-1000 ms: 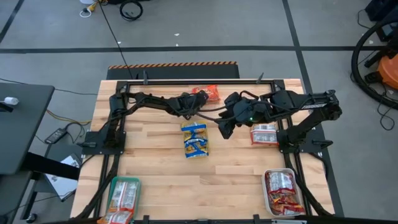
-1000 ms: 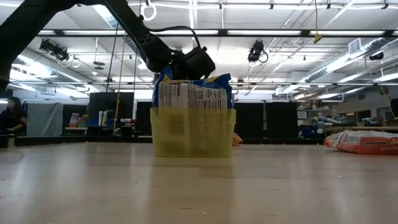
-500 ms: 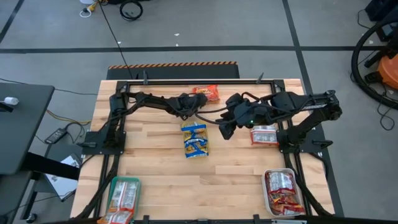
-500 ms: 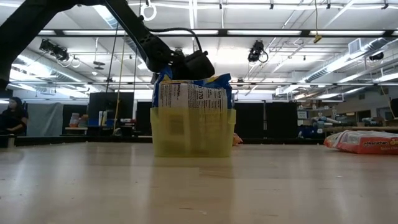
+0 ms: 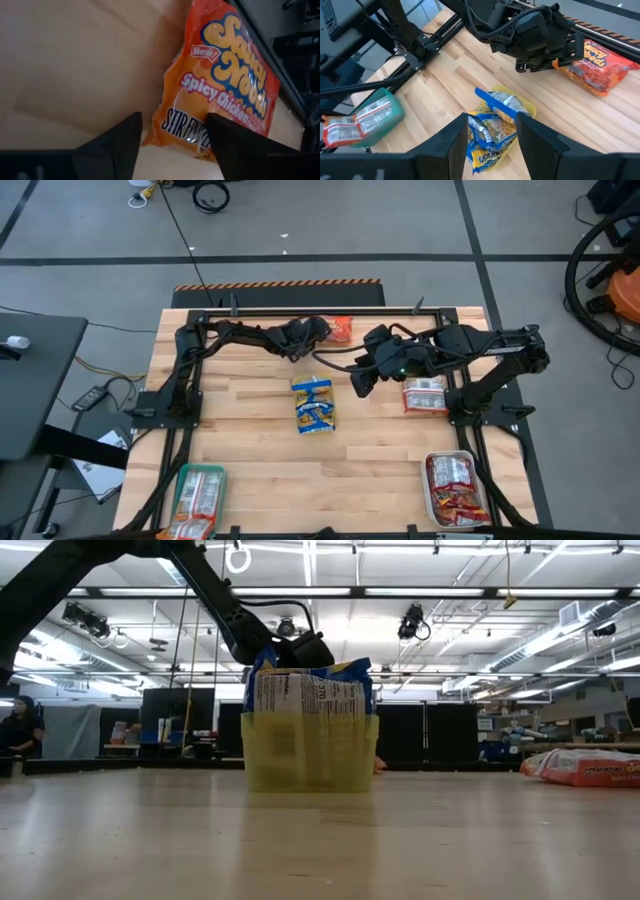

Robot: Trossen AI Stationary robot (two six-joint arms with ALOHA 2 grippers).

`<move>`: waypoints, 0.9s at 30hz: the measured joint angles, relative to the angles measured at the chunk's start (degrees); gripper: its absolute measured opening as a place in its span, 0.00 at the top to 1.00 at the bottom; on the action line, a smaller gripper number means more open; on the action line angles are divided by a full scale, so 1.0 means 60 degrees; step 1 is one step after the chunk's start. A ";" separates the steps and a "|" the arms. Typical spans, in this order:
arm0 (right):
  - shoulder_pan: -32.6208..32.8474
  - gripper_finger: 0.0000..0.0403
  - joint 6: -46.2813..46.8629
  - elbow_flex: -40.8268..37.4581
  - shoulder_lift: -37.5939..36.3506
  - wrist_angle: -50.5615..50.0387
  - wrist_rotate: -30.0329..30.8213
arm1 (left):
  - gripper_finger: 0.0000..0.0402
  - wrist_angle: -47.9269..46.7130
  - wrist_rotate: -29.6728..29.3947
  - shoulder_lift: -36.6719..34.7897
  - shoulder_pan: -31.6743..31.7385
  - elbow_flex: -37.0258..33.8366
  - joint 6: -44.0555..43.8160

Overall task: Sort Maruchan noodles
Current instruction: Put the orange noodle pack into the green bin

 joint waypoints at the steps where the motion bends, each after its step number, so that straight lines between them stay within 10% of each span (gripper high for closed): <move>1: -0.0017 0.57 0.0000 0.0000 0.0000 -0.0001 0.0004 | 0.46 0.0058 -0.0075 0.0014 -0.0008 -0.0010 -0.0024; 15: 0.0442 0.57 0.0196 0.0004 -0.0250 -0.0017 -0.0167 | 0.97 -0.0868 0.0281 -0.0074 -0.0018 -0.0015 0.0730; 27: 0.1577 0.57 -0.0034 0.0004 -0.0580 -0.0212 -0.0174 | 0.98 -0.2736 0.0565 -0.2394 -0.0344 -0.0040 0.5559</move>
